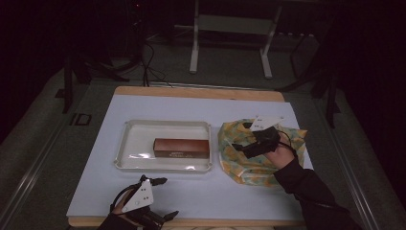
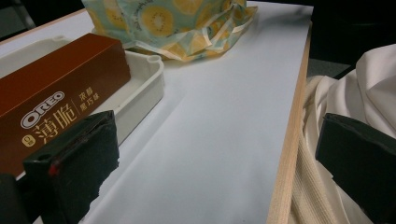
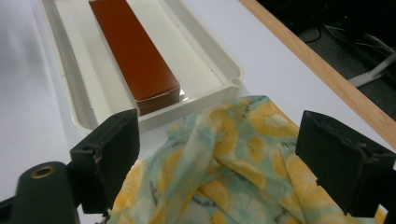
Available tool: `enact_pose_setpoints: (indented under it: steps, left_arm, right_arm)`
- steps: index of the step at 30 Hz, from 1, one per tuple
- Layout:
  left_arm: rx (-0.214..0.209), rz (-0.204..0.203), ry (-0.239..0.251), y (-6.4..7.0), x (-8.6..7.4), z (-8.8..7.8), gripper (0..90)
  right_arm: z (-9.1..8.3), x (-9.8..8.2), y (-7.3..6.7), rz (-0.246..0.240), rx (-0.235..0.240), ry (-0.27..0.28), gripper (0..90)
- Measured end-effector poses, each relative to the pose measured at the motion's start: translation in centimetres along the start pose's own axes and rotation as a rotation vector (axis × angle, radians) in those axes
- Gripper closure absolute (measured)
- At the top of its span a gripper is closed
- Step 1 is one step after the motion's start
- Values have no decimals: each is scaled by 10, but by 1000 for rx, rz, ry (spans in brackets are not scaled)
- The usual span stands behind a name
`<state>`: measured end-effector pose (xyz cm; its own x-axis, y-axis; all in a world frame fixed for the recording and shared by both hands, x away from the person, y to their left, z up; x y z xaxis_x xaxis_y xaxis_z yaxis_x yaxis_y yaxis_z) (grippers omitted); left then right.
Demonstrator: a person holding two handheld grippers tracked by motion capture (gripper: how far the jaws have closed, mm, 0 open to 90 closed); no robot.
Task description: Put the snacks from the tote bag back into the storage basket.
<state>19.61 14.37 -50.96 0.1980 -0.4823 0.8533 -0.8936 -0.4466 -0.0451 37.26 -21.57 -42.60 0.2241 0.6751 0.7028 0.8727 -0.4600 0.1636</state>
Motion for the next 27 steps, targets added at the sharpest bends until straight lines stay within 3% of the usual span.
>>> enact_pose_setpoints:
  steps: [7,13,17,18,21,27]
  left_arm:
    - [2,0,-1,0,0,0,0]
    - [3,0,-2,0,0,0,0]
    - [3,0,-3,0,0,0,0]
    - [3,1,-4,0,0,0,0]
    - [4,1,-6,0,0,0,0]
    - [3,2,-5,0,0,0,0]
  right_arm:
    - [-16,-17,4,75,-47,40,136]
    - [-29,-43,7,156,-108,66,137]
    - [-32,-49,8,181,-110,84,137]
    - [-36,-57,8,211,-136,89,137]
    - [-40,-68,6,240,-179,101,140]
    - [-45,-85,2,286,-209,97,140]
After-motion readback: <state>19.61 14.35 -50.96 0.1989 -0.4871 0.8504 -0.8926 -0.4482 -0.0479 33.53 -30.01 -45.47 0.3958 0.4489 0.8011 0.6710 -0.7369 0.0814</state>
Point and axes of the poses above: each handheld gripper's, and its own axes: z roughly forward along the jaws, x roughly out of its top, y roughly to its right, the point moved 1 cm from there along z, roughly forward along the jaws, and after that the axes turned 6 degrees about -y, right-handed, at the moved point
